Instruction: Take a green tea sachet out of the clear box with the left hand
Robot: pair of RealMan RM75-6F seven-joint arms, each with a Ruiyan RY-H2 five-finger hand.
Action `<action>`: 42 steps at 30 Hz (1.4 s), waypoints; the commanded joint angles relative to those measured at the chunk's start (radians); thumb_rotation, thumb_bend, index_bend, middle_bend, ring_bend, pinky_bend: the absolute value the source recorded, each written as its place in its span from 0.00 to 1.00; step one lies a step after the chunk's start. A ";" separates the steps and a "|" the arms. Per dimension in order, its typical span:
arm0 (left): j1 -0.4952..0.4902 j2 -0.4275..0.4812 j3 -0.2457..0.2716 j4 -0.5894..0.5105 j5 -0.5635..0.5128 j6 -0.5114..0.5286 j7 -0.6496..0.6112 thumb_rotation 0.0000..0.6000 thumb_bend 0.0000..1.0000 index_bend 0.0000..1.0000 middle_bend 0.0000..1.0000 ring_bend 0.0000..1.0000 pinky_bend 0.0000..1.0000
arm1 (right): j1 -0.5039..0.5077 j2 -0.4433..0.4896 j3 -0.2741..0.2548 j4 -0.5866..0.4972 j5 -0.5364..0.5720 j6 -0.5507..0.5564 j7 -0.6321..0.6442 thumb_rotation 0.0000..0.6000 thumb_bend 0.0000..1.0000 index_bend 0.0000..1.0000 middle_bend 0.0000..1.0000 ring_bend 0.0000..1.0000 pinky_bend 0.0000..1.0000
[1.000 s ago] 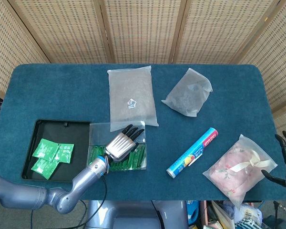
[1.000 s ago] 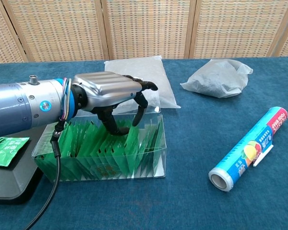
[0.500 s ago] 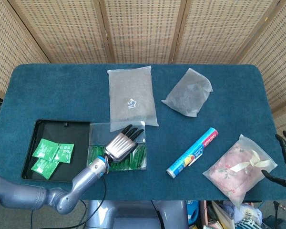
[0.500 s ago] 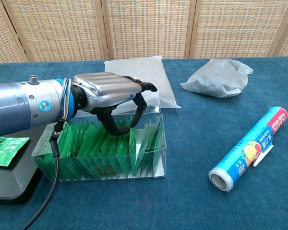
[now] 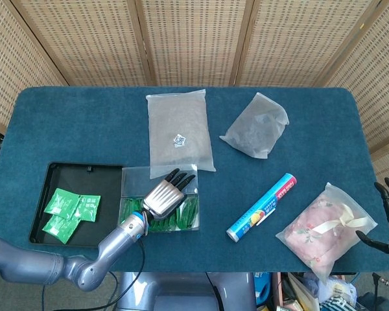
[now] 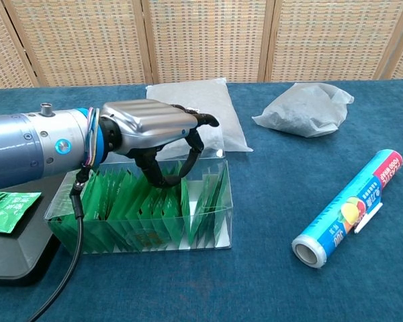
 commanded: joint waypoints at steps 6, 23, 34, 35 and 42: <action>0.000 0.013 -0.006 -0.018 0.005 0.010 -0.006 1.00 0.50 0.67 0.00 0.00 0.00 | 0.000 0.001 0.000 -0.001 0.000 0.001 0.000 1.00 0.00 0.00 0.00 0.00 0.00; 0.015 0.217 -0.059 -0.257 0.018 0.093 -0.001 1.00 0.51 0.68 0.00 0.00 0.00 | -0.004 0.002 -0.004 -0.007 -0.010 0.009 -0.004 1.00 0.00 0.00 0.00 0.00 0.00; 0.046 0.364 -0.074 -0.385 0.031 0.128 -0.033 1.00 0.51 0.68 0.00 0.00 0.00 | -0.005 0.001 -0.008 -0.010 -0.020 0.013 -0.008 1.00 0.00 0.00 0.00 0.00 0.00; 0.054 0.384 -0.073 -0.397 0.036 0.132 -0.039 1.00 0.51 0.68 0.00 0.00 0.00 | -0.006 0.002 -0.008 -0.011 -0.022 0.014 -0.007 1.00 0.00 0.00 0.00 0.00 0.00; 0.130 0.538 -0.030 -0.440 0.093 0.144 -0.099 1.00 0.51 0.68 0.00 0.00 0.00 | -0.008 0.003 -0.012 -0.014 -0.034 0.021 -0.005 1.00 0.00 0.00 0.00 0.00 0.00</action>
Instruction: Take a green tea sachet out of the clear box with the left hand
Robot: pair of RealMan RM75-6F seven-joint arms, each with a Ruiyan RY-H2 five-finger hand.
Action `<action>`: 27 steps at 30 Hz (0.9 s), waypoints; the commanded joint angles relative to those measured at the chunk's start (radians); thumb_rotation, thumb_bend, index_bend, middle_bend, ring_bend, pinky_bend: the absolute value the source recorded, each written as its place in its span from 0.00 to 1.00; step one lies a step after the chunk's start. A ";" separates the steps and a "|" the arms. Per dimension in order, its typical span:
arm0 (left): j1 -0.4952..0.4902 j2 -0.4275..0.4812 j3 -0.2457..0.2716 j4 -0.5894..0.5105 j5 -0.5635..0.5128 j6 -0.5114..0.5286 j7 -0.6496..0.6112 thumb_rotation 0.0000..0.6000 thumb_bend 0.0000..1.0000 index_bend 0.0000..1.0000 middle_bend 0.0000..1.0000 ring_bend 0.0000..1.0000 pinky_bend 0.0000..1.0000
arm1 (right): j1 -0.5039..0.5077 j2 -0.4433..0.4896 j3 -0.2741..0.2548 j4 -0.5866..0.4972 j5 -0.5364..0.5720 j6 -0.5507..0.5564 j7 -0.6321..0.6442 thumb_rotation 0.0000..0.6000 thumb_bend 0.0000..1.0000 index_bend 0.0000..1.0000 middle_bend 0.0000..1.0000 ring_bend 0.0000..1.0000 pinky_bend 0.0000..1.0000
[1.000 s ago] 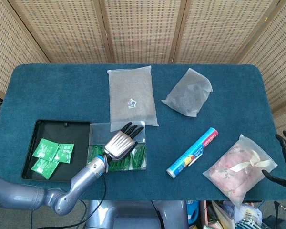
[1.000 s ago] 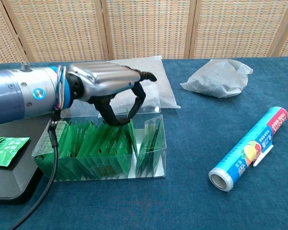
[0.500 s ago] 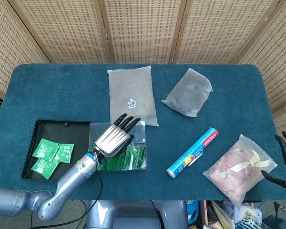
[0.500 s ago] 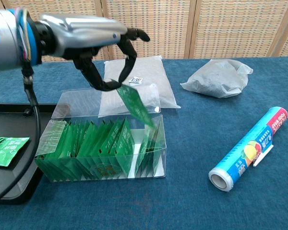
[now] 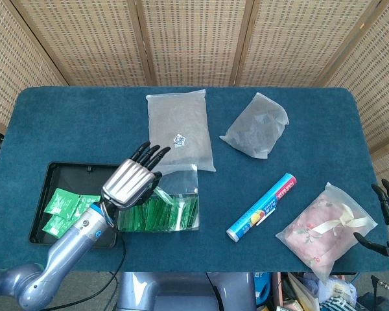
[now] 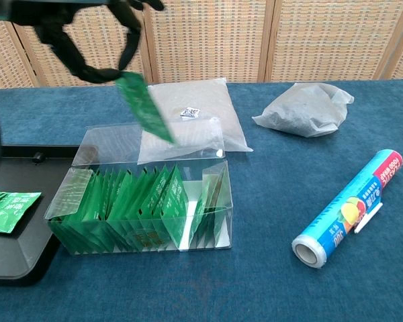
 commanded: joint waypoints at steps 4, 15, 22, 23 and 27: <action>0.115 0.167 0.068 0.006 0.100 -0.005 -0.130 1.00 0.52 0.68 0.00 0.00 0.00 | -0.002 0.001 -0.004 -0.005 -0.010 0.005 -0.002 1.00 0.00 0.00 0.00 0.00 0.00; 0.302 0.224 0.193 0.289 0.265 -0.082 -0.433 1.00 0.54 0.68 0.00 0.00 0.00 | -0.003 -0.003 -0.009 -0.014 -0.022 0.011 -0.024 1.00 0.00 0.00 0.00 0.00 0.00; 0.354 0.168 0.230 0.460 0.282 -0.174 -0.560 1.00 0.50 0.18 0.00 0.00 0.00 | -0.003 -0.005 -0.008 -0.015 -0.018 0.010 -0.032 1.00 0.00 0.00 0.00 0.00 0.00; 0.353 0.167 0.233 0.470 0.260 -0.201 -0.555 1.00 0.47 0.08 0.00 0.00 0.00 | -0.002 -0.005 -0.008 -0.015 -0.018 0.009 -0.033 1.00 0.00 0.00 0.00 0.00 0.00; 0.356 0.165 0.215 0.465 0.196 -0.220 -0.555 1.00 0.31 0.00 0.00 0.00 0.00 | -0.001 -0.006 -0.008 -0.014 -0.018 0.007 -0.034 1.00 0.00 0.00 0.00 0.00 0.00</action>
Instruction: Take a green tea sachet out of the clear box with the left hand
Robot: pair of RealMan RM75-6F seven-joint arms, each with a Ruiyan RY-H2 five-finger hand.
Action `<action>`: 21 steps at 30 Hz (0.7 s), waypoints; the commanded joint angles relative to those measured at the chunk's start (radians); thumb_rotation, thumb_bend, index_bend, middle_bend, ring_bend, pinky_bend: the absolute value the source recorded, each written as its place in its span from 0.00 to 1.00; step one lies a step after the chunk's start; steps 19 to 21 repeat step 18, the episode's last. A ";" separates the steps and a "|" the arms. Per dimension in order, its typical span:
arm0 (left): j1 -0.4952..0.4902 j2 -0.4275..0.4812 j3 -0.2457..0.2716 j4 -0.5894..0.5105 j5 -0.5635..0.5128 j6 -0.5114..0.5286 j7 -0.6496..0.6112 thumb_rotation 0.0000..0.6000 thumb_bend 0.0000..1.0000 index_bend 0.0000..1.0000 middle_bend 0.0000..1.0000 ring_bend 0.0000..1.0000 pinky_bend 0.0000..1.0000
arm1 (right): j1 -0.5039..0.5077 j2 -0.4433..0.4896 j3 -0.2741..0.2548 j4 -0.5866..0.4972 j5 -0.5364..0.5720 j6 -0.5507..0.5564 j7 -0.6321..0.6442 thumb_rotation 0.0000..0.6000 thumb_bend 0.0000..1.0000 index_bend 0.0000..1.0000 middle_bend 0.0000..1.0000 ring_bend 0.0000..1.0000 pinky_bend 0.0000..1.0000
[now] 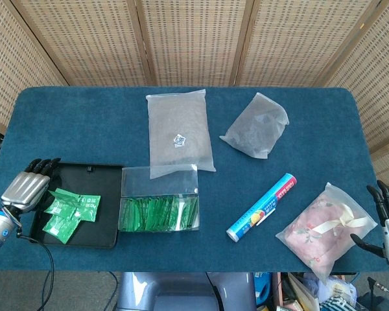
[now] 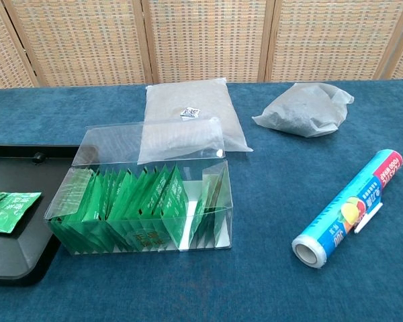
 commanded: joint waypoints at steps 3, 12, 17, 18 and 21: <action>0.048 -0.001 -0.037 -0.007 -0.012 0.063 -0.063 1.00 0.29 0.00 0.00 0.00 0.00 | 0.000 0.001 0.001 0.000 0.000 0.002 0.002 1.00 0.00 0.00 0.00 0.00 0.00; 0.252 -0.027 -0.057 -0.018 0.175 0.416 -0.261 1.00 0.28 0.00 0.00 0.00 0.00 | -0.004 0.002 -0.001 0.000 -0.011 0.015 0.003 1.00 0.00 0.00 0.00 0.00 0.00; 0.370 -0.123 -0.042 0.066 0.217 0.578 -0.242 1.00 0.28 0.00 0.00 0.00 0.00 | -0.004 0.001 -0.001 0.003 -0.011 0.013 0.005 1.00 0.00 0.00 0.00 0.00 0.00; 0.389 -0.140 -0.041 0.081 0.217 0.599 -0.240 1.00 0.28 0.00 0.00 0.00 0.00 | -0.004 0.001 -0.001 0.004 -0.009 0.012 0.004 1.00 0.00 0.00 0.00 0.00 0.00; 0.389 -0.140 -0.041 0.081 0.217 0.599 -0.240 1.00 0.28 0.00 0.00 0.00 0.00 | -0.004 0.001 -0.001 0.004 -0.009 0.012 0.004 1.00 0.00 0.00 0.00 0.00 0.00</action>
